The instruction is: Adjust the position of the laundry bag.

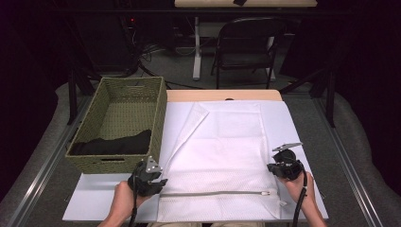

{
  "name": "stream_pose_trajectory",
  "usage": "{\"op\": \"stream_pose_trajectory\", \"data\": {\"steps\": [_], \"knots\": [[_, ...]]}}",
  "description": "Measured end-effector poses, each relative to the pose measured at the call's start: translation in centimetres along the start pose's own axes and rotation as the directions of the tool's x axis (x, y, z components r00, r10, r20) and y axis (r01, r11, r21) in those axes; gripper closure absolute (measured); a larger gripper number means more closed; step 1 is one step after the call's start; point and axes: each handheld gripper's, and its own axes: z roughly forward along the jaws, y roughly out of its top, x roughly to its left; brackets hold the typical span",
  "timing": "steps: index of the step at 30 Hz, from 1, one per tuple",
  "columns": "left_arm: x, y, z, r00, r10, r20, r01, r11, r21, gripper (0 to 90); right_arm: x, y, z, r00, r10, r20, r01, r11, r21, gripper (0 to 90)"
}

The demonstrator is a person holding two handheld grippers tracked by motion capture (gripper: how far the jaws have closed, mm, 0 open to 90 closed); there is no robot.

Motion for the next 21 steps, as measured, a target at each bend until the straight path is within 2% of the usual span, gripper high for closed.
{"op": "stream_pose_trajectory", "data": {"steps": [2, 3, 4, 6, 7, 8, 9, 11, 12, 13, 14, 16, 18, 19, 20, 21], "knots": [[-0.3, 0.5, 0.1, 1.0, 0.001, 0.006, -0.001, 1.0, -0.007, 53.8, 0.0, 0.0, 0.1, 1.0, -0.002, 0.0, 0.002, 1.0, -0.002, 88.9], [-0.7, 1.5, 0.4, 0.9998, 0.016, 0.014, -0.016, 0.9997, -0.021, 52.8, 0.0, 0.0, 0.1, 1.0, 0.0, -0.002, 0.0, 1.0, 0.003, 88.9], [-0.7, 1.5, 0.4, 0.9998, 0.016, 0.014, -0.016, 0.9997, -0.021, 50.1, -0.1, 0.0, 0.1, 1.0, 0.002, -0.003, -0.002, 1.0, 0.005, 88.9], [-0.9, 4.2, 1.7, 0.9996, 0.02, 0.021, -0.019, 0.9985, -0.051, 48.1, -0.2, 0.0, 0.0, 1.0, 0.006, -0.004, -0.006, 1.0, 0.002, 89.0], [-0.8, 4.8, 2.0, 0.9996, 0.017, 0.022, -0.016, 0.9982, -0.058, 47.9, -0.3, 0.0, 0.0, 0.9999, 0.012, -0.006, -0.012, 1.0, 0.0, 89.0], [-0.8, 4.8, 2.0, 0.9996, 0.017, 0.022, -0.016, 0.9982, -0.058, 46.4, -0.3, 0.0, 0.0, 0.9999, 0.012, -0.006, -0.012, 1.0, 0.0, 89.0], [-0.6, 6.6, 3.2, 0.9999, 0.008, 0.013, -0.007, 0.9978, -0.066, 45.3, -0.2, 0.0, 0.0, 0.9999, 0.012, -0.006, -0.012, 1.0, 0.0, 89.0], [-0.2, 8.4, 4.6, 1.0, 0.001, -0.003, -0.001, 0.9978, -0.067, 45.1, -0.2, 0.0, -0.1, 0.9999, 0.013, -0.006, -0.013, 1.0, 0.003, 89.0], [-0.2, 8.4, 4.6, 1.0, 0.001, -0.003, -0.001, 0.9978, -0.067, 44.8, -0.3, 0.0, -0.1, 0.9998, 0.017, -0.007, -0.017, 1.0, 0.004, 89.0], [0.0, 9.7, 5.7, 0.9996, 0.004, -0.026, -0.005, 0.998, -0.063, 44.5, -0.3, -0.1, 0.0, 0.9998, 0.017, -0.009, -0.017, 1.0, 0.002, 89.0], [0.0, 9.7, 5.7, 0.9996, 0.004, -0.026, -0.005, 0.998, -0.063, 44.3, -0.4, -0.1, 0.0, 0.9999, 0.013, -0.01, -0.013, 1.0, 0.0, 89.0], [0.5, 11.3, 7.0, 0.9982, 0.0, -0.06, -0.004, 0.998, -0.062, 44.1, -0.4, -0.1, 0.0, 0.9999, 0.011, -0.01, -0.011, 1.0, 0.005, 89.0], [0.7, 11.8, 7.4, 0.9974, -0.007, -0.072, 0.003, 0.9982, -0.06, 43.7, -0.4, -0.1, 0.0, 0.9999, 0.011, -0.014, -0.01, 1.0, 0.006, 89.1], [1.2, 12.6, 8.1, 0.9955, -0.004, -0.095, -0.001, 0.9988, -0.049, 43.5, -0.4, -0.1, 0.0, 0.9998, 0.011, -0.014, -0.011, 1.0, 0.006, 89.1], [1.2, 12.6, 8.1, 0.9955, -0.004, -0.095, -0.001, 0.9988, -0.049, 43.6, -0.4, -0.1, 0.0, 0.9999, 0.009, -0.014, -0.009, 1.0, 0.006, 89.1], [1.9, 13.4, 9.1, 0.9924, -0.017, -0.122, 0.013, 0.9993, -0.034, 43.9, -0.4, -0.1, 0.0, 0.9999, 0.006, -0.013, -0.006, 1.0, 0.005, 89.1]]}}
